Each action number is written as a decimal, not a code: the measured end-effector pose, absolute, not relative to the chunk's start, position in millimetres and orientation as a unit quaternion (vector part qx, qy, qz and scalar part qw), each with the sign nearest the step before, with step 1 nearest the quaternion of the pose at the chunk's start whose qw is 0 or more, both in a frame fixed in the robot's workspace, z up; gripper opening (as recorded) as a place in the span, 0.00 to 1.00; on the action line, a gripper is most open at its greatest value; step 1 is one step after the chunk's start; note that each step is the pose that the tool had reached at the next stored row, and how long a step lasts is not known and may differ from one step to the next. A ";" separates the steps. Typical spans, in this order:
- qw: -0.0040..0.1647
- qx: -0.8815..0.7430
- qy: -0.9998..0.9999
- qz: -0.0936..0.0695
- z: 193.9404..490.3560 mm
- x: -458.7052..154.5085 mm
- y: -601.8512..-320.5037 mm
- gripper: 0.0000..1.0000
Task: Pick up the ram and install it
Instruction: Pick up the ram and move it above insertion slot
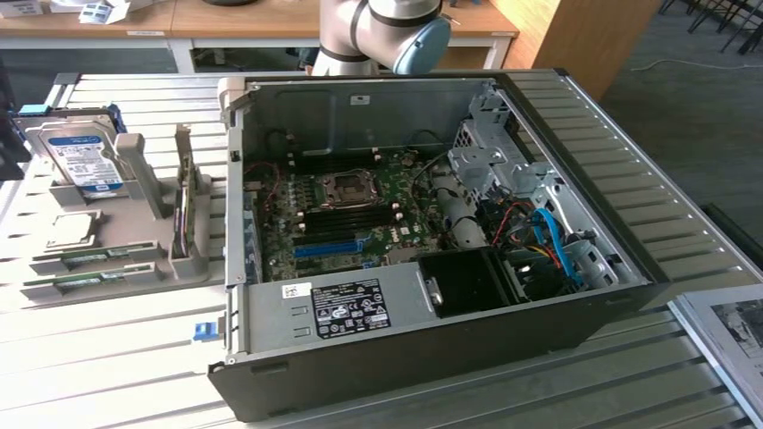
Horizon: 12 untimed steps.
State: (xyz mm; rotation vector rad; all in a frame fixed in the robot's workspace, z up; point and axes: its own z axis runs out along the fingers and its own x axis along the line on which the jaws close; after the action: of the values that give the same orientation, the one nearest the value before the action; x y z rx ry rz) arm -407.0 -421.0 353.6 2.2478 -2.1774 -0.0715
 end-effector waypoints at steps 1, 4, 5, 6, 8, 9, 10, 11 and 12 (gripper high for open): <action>0.006 0.718 -0.696 -0.023 352.6 -407.0 -421.0 0.31; 0.006 0.718 -0.696 -0.023 349.7 -407.0 -421.0 0.31; 0.006 0.718 -0.696 -0.023 348.8 -407.0 -420.9 0.31; 0.006 0.718 -0.696 -0.023 347.9 -407.0 -421.0 0.31; 0.006 0.718 -0.696 -0.023 345.9 -407.0 -421.0 0.31; 0.006 0.718 -0.696 -0.023 345.0 -407.0 -420.9 0.31; 0.006 0.718 -0.696 -0.023 344.1 -407.0 -421.0 0.31; 0.006 0.718 -0.696 -0.023 343.2 -407.0 -421.0 0.31; 0.006 0.718 -0.696 -0.023 342.2 -407.0 -421.0 0.31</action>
State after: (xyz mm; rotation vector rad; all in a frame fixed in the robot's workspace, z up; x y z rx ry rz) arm -407.0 -421.0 342.2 2.2479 -2.1774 -0.0716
